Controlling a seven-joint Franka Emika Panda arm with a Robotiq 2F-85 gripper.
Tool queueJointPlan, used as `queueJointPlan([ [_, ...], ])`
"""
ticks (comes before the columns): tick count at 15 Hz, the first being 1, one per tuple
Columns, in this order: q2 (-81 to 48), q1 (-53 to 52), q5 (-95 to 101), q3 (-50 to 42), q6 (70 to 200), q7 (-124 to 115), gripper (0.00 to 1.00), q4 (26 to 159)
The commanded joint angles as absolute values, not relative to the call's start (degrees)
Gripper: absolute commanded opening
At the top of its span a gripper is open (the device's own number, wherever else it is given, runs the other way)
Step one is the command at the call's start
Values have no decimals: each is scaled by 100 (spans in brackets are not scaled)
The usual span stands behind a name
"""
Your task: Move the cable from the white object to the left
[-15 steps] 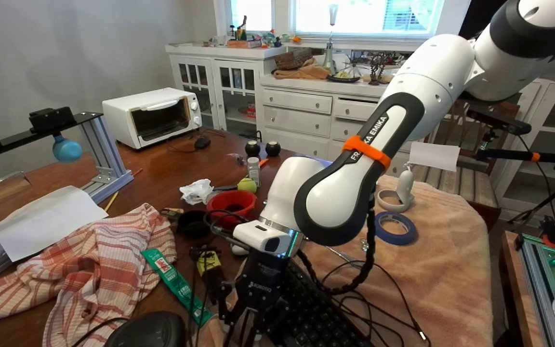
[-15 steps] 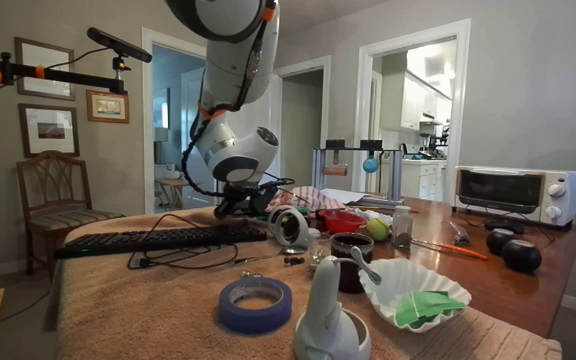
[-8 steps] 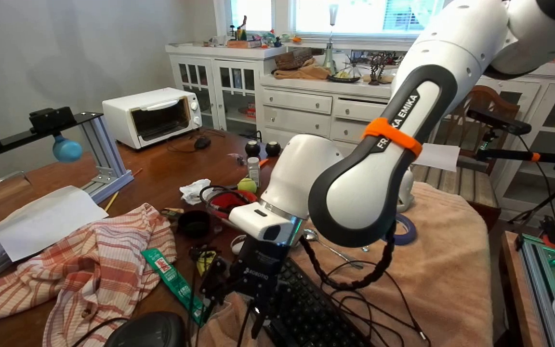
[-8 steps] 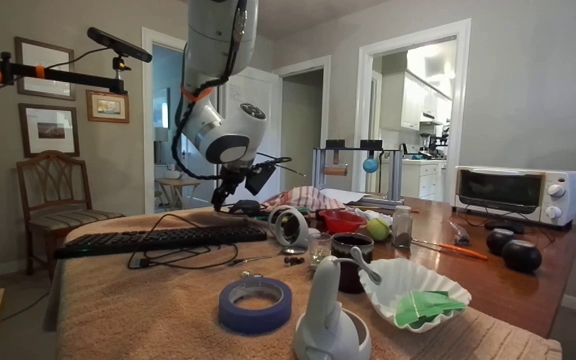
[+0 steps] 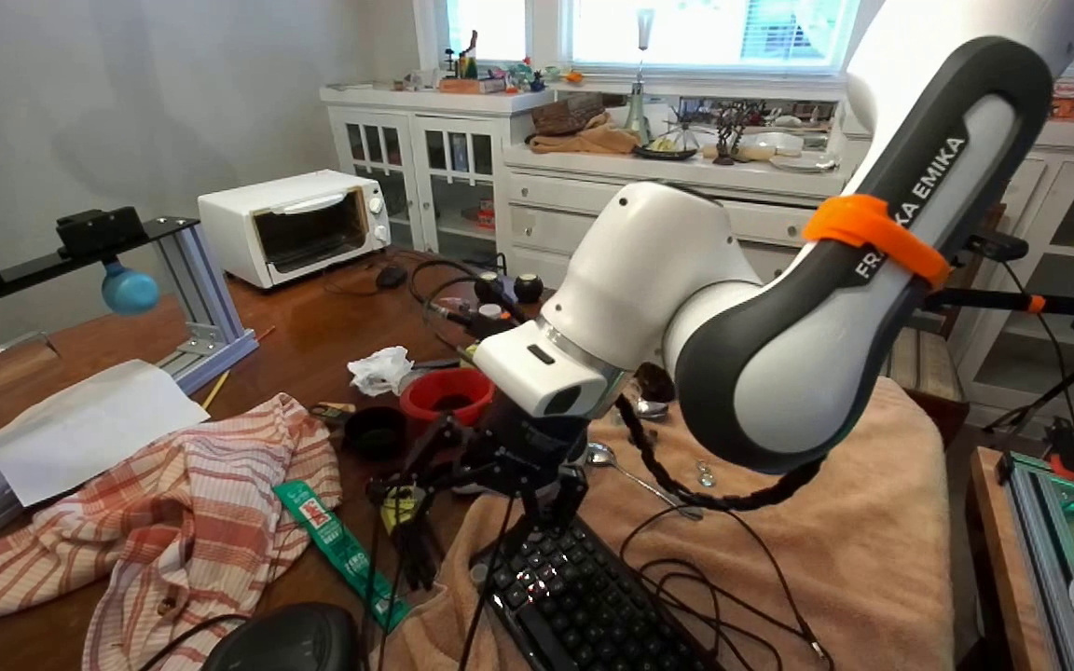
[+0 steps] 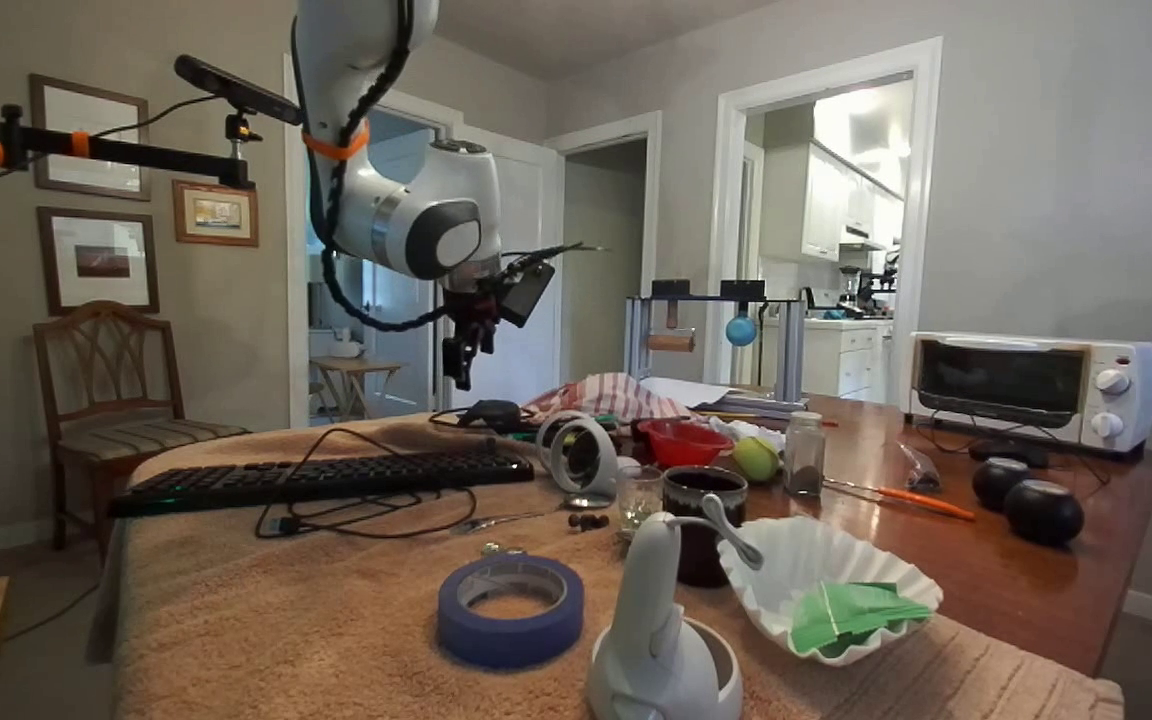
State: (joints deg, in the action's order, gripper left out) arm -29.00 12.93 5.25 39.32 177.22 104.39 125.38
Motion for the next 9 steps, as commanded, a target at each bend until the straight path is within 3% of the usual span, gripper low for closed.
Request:
queueJointPlan([
  [1,-1954,752,791,3174,18140,9780,100,13073],
  [9,-1113,-105,1294,1753,18147,9991,100,13293],
])
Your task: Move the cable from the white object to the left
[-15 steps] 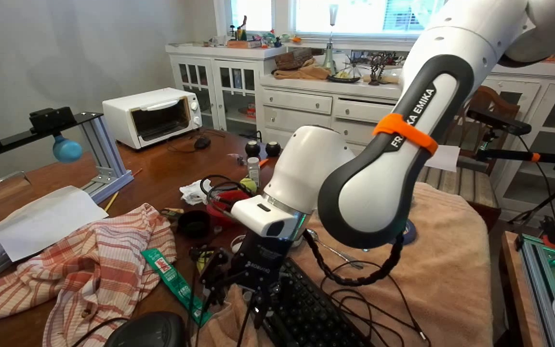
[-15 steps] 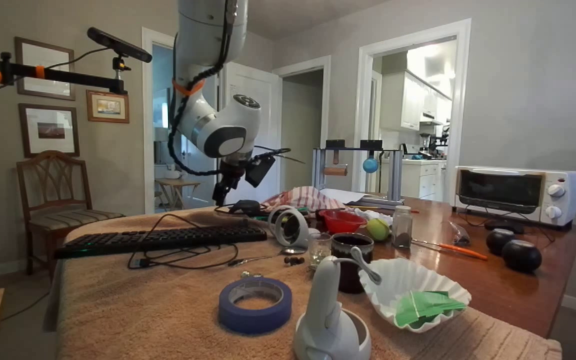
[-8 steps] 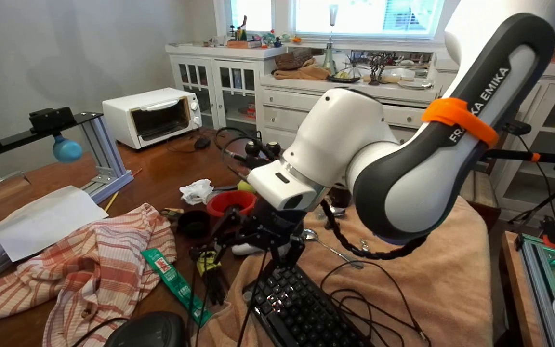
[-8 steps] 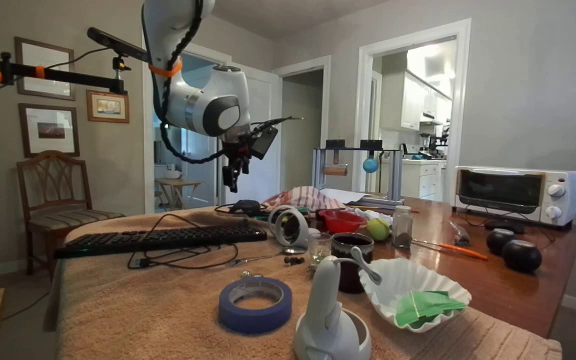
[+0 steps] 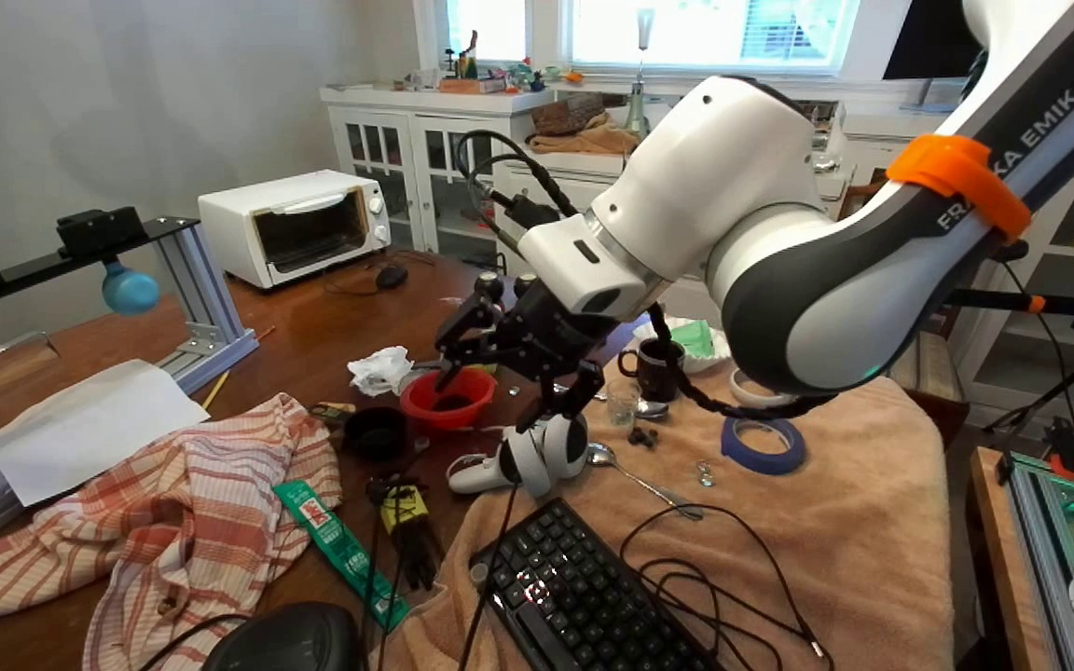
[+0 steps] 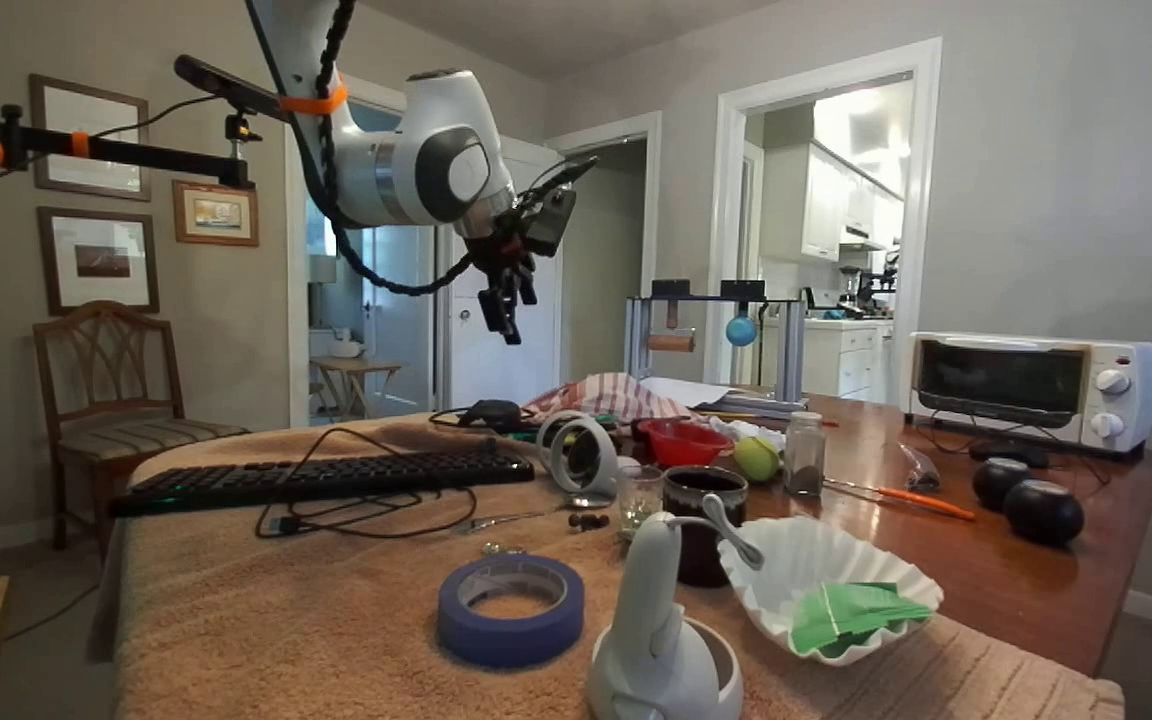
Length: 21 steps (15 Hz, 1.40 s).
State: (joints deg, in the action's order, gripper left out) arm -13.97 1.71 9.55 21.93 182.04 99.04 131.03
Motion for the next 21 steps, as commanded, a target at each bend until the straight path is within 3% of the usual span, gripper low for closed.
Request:
queueJointPlan([
  [1,-1061,-199,1438,1588,18090,10001,100,13294],
  [7,-863,-218,2210,1432,17348,10554,100,13245],
  [15,-7,-544,2422,1377,14548,11473,100,13057],
  [21,456,-850,1811,1271,12790,13502,100,12749],
])
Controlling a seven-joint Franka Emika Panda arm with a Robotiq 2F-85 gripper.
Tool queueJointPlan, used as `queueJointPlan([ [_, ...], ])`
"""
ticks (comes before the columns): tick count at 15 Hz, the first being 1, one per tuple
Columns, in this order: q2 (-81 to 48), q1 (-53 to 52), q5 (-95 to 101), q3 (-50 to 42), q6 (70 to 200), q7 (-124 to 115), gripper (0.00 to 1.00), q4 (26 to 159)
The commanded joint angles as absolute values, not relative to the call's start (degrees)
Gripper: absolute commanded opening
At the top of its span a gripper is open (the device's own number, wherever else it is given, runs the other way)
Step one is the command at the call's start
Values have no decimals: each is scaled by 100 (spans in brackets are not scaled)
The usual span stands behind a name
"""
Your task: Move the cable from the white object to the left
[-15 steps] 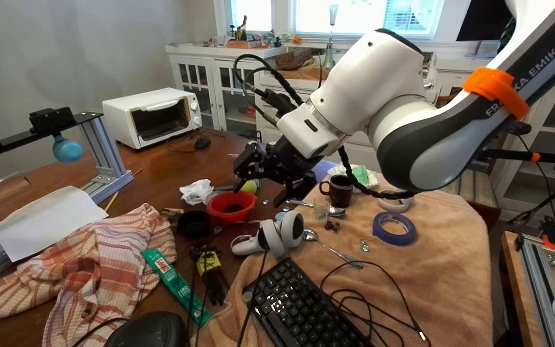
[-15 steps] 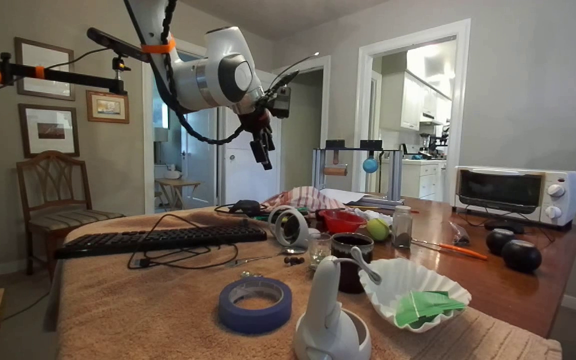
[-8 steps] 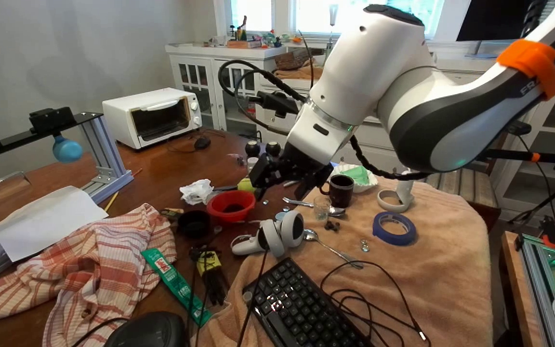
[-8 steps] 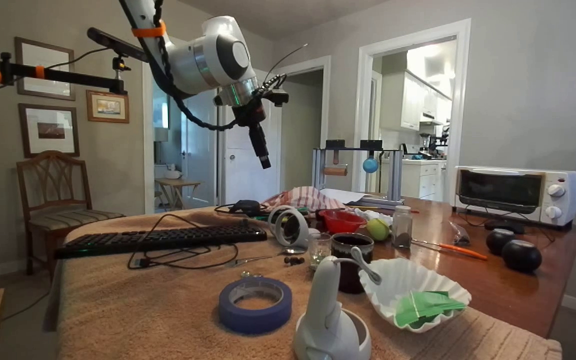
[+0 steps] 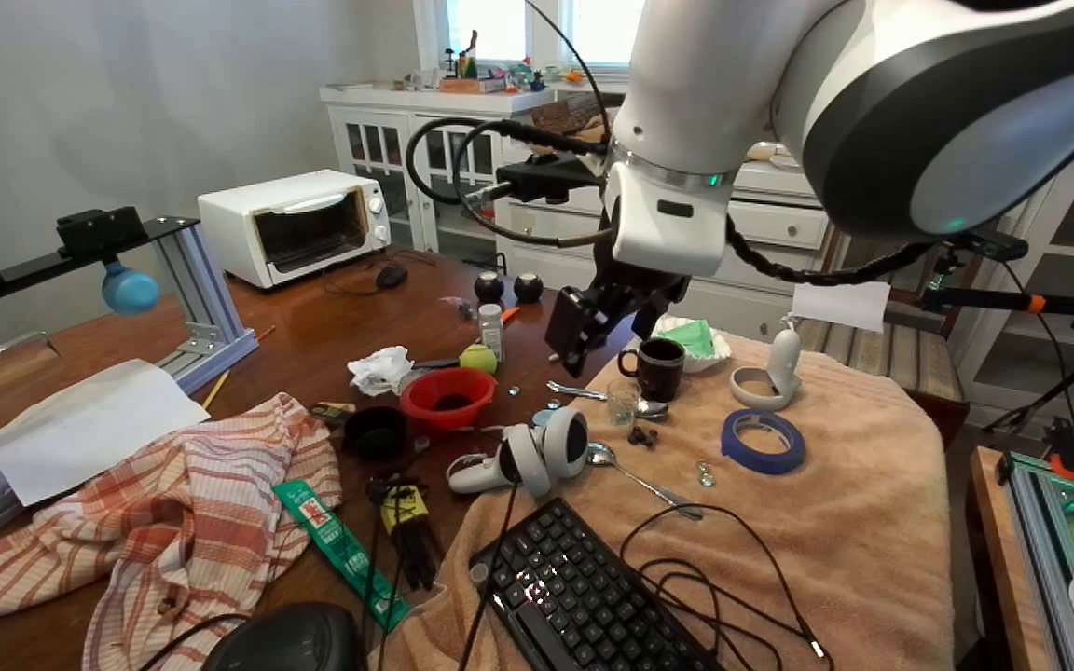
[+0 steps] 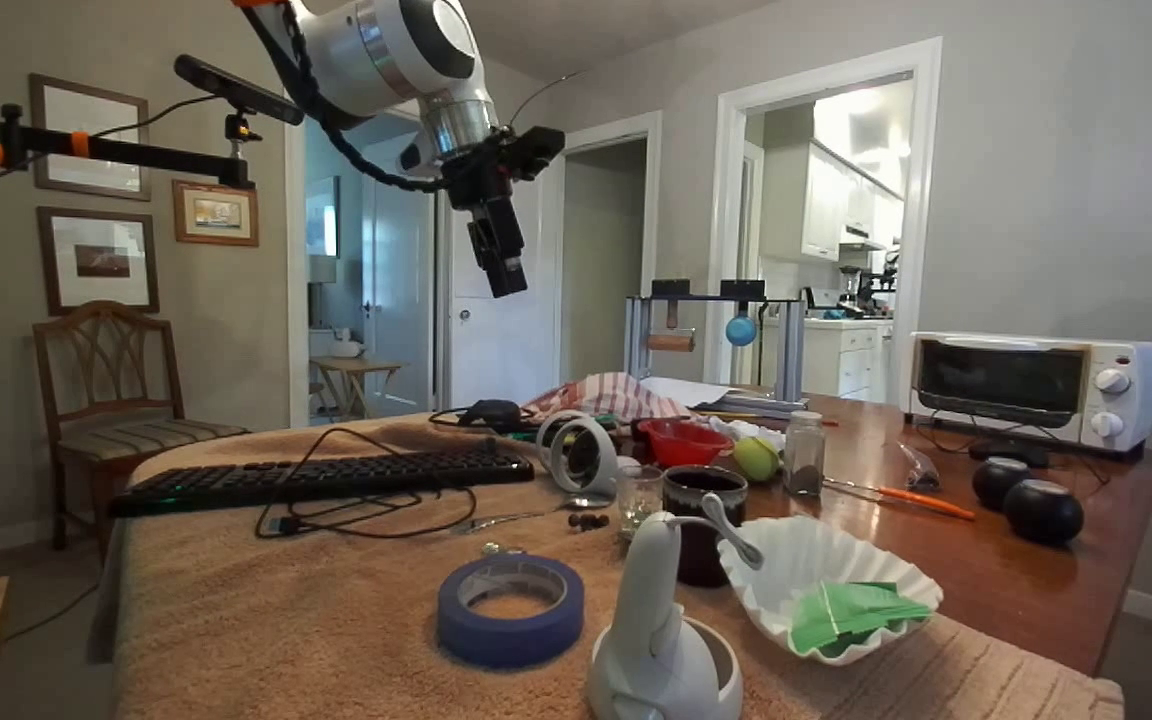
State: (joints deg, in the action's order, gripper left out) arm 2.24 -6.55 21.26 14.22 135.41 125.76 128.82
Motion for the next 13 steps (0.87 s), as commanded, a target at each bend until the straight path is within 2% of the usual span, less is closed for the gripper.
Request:
queueJointPlan([
  [1,498,-879,1801,1250,12519,13707,100,12669],
  [4,586,-933,1788,1171,12007,14253,100,12465],
  [5,512,-932,1906,1182,12304,13850,100,12556],
  [13,506,-943,1903,1163,12271,13871,100,12517],
])
